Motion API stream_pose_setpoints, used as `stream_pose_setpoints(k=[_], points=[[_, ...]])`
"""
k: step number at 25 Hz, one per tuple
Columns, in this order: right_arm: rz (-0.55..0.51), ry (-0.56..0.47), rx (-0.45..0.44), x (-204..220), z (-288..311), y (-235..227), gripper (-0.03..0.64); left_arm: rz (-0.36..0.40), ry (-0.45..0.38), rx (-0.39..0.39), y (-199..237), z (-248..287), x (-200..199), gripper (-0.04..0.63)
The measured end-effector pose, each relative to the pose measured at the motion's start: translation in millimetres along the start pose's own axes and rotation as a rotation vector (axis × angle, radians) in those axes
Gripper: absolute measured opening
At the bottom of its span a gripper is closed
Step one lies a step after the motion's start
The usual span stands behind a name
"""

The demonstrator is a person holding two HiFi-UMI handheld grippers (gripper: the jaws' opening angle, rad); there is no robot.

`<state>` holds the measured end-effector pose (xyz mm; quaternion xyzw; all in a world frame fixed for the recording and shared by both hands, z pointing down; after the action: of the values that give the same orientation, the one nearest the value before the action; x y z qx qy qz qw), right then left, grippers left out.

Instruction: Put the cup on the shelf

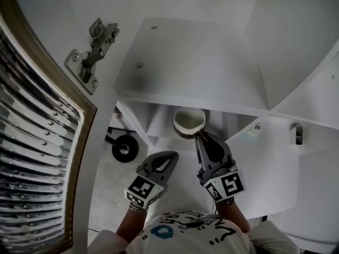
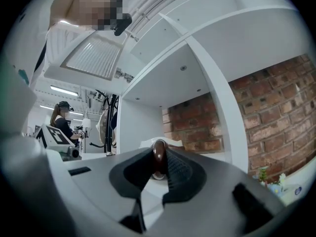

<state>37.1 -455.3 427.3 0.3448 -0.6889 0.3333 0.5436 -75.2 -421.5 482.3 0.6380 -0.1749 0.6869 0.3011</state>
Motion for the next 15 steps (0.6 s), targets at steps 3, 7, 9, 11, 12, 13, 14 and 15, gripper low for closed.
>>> stream_pose_setpoints(k=[3,7,9,11,12,13,14,15], points=[[-0.023,0.024,0.002,1.5,2.9,0.9,0.06,-0.014,0.008,-0.004,0.0,-2.6,4.9,0.017],[-0.033,0.051,0.012,4.0,6.9,0.6,0.06,-0.018,0.019,0.008,-3.3,-3.7,10.1,0.017],[-0.046,0.073,0.025,6.4,6.6,0.2,0.06,-0.021,0.017,0.016,-6.1,-3.9,10.3,0.017],[-0.053,0.094,0.037,8.3,6.4,0.2,0.06,-0.022,0.014,0.019,-7.6,-5.0,11.2,0.017],[-0.053,0.102,0.041,8.5,7.2,0.3,0.06,-0.021,0.013,0.02,-7.9,-5.7,12.0,0.017],[-0.053,0.112,0.043,8.1,9.2,0.4,0.06,-0.018,0.013,0.021,-8.1,-6.2,12.3,0.017],[-0.053,0.124,0.045,7.4,12.1,0.4,0.06,-0.016,0.014,0.022,-8.2,-6.4,12.3,0.017],[-0.053,0.137,0.047,6.5,15.1,0.3,0.06,-0.015,0.015,0.023,-8.4,-6.6,12.3,0.017]])
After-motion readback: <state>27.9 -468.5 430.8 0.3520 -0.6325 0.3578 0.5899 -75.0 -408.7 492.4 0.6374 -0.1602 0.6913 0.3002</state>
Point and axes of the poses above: the fingertips, and each gripper's own axes: z forward along the fingers, y to its left, x out of its underside, the point moved 4 cm from there along -z, backward along the fingers, and after that the axes turned 8 degrees about -y, right-handed, at the moved point
